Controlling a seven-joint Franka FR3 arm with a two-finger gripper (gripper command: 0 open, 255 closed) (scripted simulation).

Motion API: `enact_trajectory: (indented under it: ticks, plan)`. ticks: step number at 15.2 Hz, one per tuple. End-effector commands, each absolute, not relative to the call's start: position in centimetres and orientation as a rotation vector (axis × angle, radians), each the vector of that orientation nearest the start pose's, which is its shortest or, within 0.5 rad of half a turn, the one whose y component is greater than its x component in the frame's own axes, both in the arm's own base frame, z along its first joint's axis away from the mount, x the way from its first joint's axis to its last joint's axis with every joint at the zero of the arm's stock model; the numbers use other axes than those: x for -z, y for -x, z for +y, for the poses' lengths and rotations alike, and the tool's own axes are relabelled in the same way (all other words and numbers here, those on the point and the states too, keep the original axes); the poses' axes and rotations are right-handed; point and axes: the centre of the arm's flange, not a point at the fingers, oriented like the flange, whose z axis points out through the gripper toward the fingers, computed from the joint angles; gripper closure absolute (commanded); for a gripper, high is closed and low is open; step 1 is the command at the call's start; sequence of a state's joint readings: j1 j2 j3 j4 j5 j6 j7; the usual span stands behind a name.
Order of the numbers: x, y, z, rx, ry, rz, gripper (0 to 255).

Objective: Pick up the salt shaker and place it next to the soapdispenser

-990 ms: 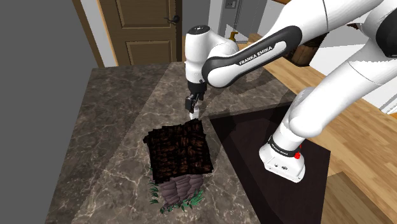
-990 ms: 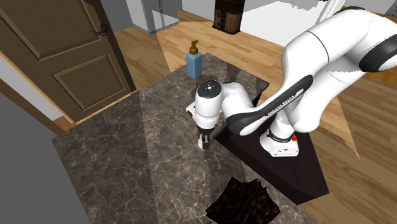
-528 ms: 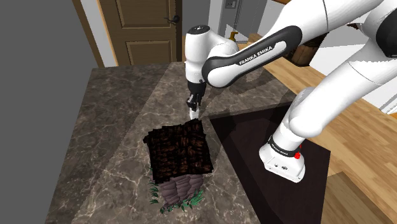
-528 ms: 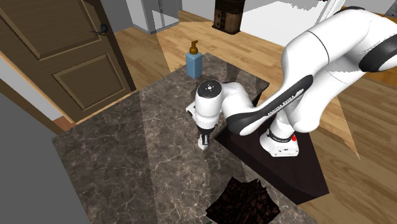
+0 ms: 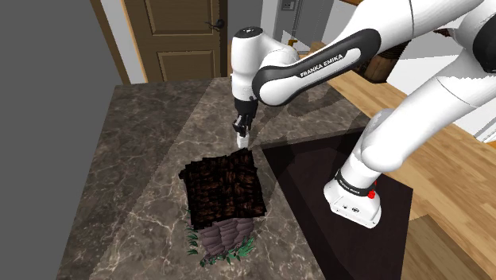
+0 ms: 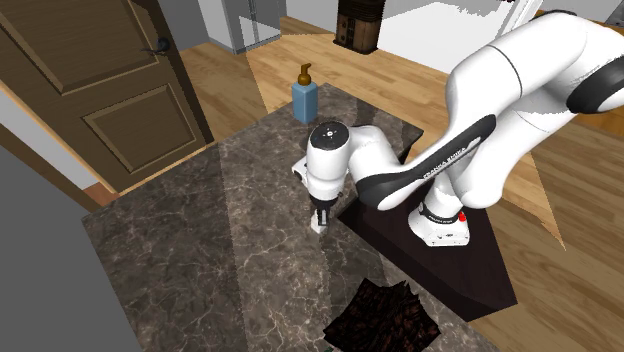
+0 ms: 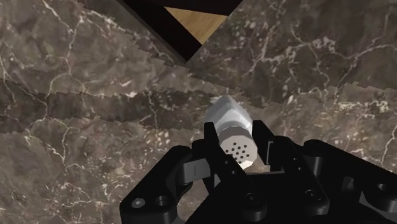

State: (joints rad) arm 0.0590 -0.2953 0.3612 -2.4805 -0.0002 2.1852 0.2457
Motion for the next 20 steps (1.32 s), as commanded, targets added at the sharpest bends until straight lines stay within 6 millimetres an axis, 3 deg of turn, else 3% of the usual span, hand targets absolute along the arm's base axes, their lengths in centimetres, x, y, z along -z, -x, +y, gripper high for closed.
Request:
enact_trajectory:
  ticks: [1,20]
  plan:
    - [-40.0,-39.9,17.8,0.025,3.235,-0.258,255]
    - [-50.1,-39.9,17.8,0.025,3.235,-0.258,255]
